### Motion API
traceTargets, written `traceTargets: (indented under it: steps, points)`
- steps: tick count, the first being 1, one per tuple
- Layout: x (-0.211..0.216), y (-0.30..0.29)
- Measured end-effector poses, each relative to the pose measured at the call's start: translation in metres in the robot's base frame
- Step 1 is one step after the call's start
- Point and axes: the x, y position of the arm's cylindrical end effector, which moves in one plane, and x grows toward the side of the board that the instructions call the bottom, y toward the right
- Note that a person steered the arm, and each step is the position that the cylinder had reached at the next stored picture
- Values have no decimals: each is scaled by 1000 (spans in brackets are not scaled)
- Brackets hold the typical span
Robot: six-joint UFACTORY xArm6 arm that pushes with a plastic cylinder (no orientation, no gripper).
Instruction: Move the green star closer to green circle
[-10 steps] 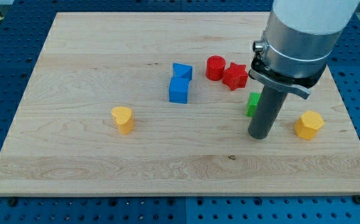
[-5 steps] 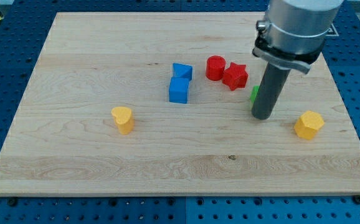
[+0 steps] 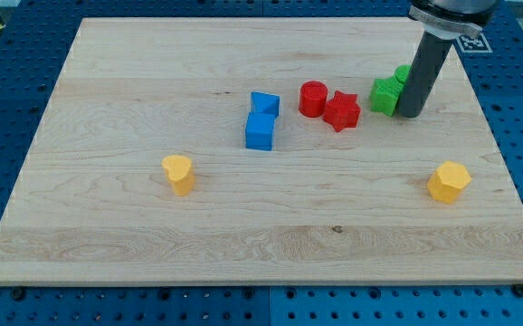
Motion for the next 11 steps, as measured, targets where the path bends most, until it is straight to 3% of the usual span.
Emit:
traceTargets:
  steps: [2,4,9,11]
  points:
    - [39,3]
    - [36,-22]
    - [-24,-38]
    - [-22,-36]
